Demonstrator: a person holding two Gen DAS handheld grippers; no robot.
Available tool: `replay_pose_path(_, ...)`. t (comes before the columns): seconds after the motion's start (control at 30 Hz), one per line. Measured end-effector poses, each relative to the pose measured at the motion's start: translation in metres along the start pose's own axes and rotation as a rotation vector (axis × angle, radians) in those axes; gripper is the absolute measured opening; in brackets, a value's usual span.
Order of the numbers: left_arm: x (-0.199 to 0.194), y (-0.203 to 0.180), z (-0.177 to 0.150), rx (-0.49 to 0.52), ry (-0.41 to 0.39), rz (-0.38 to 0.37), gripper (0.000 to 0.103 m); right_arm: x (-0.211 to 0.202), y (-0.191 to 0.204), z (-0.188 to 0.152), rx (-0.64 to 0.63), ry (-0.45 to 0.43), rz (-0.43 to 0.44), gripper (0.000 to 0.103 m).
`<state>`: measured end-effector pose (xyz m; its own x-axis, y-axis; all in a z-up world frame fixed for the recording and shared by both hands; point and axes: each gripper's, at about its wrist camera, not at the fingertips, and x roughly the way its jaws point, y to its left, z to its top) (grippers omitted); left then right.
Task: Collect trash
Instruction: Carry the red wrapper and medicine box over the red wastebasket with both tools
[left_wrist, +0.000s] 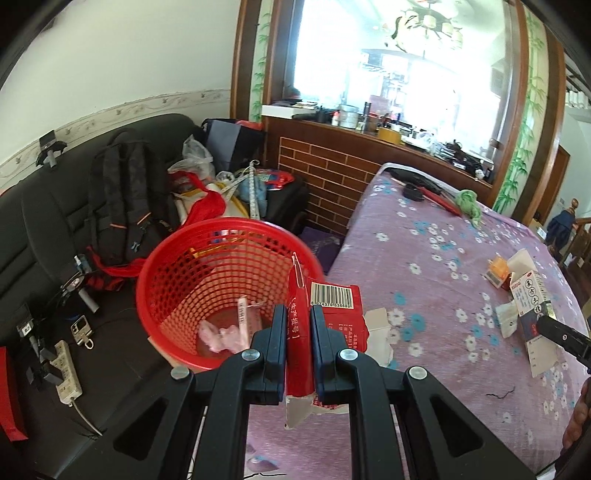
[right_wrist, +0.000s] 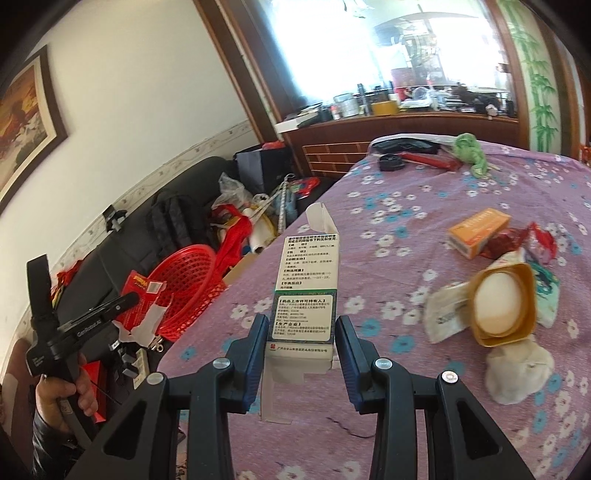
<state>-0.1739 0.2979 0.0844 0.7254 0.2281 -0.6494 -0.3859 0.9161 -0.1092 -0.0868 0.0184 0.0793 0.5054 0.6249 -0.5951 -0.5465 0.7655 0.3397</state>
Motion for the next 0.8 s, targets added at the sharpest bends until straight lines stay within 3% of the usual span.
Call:
replay_pose_path(0.43, -0.002, 0.02, 0.005, -0.006, -0.013, 0.027, 0.012, 0.025, 0.037, 0.002, -0.059, 0.033, 0.081, 0.04)
replay_pose_path(0.8, 0.008, 0.03, 0.01, -0.009, -0.01, 0.002, 0.012, 0.042, 0.054, 0.0, -0.076, 0.067, 0.085, 0.04)
